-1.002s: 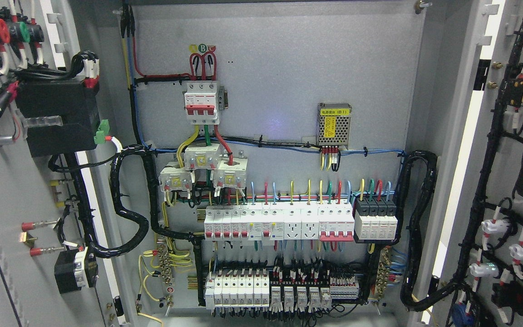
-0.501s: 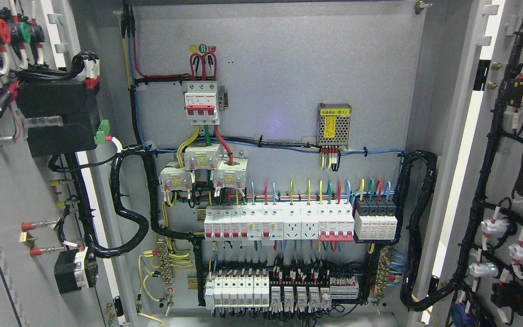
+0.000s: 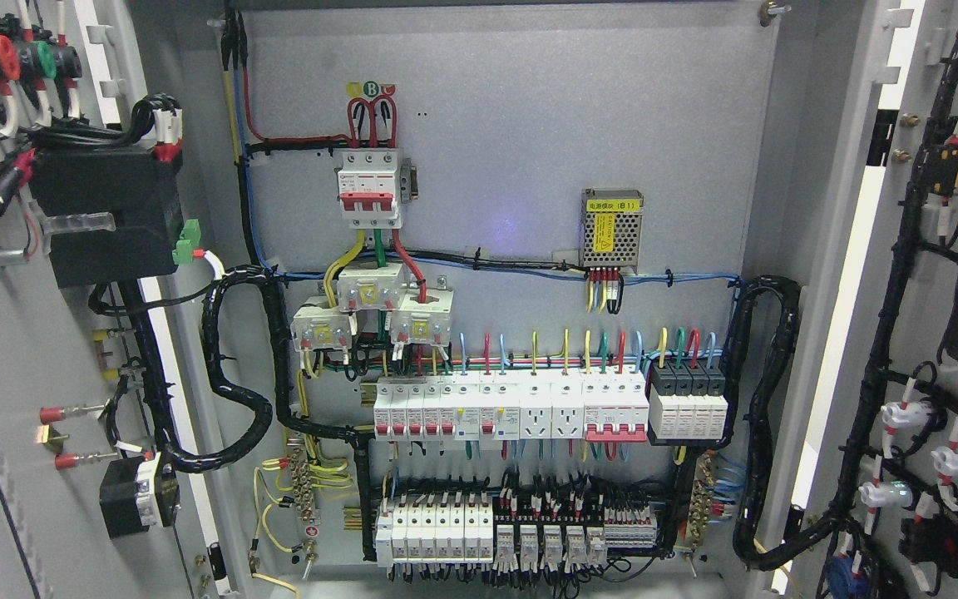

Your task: Open door with both hands

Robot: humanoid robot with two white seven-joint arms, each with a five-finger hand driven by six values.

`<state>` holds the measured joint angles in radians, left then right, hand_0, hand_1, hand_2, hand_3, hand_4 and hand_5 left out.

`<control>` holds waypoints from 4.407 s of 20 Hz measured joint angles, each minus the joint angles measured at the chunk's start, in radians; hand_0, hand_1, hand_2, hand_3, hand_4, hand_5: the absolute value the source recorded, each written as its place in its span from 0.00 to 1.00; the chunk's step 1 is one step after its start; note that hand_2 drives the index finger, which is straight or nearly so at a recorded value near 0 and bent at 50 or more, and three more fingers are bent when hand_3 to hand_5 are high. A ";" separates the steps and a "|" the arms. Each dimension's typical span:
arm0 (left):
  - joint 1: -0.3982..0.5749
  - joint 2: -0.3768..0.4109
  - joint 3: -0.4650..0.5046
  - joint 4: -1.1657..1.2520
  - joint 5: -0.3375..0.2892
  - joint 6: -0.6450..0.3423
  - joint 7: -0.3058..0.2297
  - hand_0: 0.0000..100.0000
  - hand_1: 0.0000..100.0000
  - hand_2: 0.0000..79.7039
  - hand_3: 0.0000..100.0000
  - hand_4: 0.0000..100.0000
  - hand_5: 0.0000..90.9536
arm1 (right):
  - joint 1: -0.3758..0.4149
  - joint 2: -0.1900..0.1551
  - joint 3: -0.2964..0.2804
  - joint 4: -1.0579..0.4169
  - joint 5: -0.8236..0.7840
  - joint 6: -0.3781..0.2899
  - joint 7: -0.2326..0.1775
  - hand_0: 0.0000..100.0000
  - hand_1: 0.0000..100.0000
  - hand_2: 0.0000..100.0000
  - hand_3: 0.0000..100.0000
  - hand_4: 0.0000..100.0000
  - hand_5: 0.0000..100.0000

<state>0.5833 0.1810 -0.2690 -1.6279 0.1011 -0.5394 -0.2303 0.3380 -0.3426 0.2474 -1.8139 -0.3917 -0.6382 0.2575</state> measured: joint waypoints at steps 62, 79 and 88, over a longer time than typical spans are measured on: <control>-0.254 -0.018 0.200 -0.376 0.207 -0.233 0.023 0.00 0.00 0.00 0.00 0.03 0.00 | 0.026 -0.183 -0.245 -0.175 -0.225 -0.135 0.006 0.00 0.00 0.00 0.00 0.00 0.00; -0.242 0.021 0.342 -0.373 0.359 -0.233 0.019 0.00 0.00 0.00 0.00 0.03 0.00 | 0.035 -0.214 -0.311 -0.148 -0.320 -0.135 0.005 0.00 0.00 0.00 0.00 0.00 0.00; -0.233 0.055 0.429 -0.361 0.440 -0.233 -0.004 0.00 0.00 0.00 0.00 0.03 0.00 | 0.056 -0.233 -0.335 -0.139 -0.384 -0.135 0.004 0.00 0.00 0.00 0.00 0.00 0.00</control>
<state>0.3508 0.2362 0.1598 -1.9892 0.5414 -0.7726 -0.2340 0.3935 -0.5759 -0.0879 -1.9532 -0.7753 -0.7732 0.2617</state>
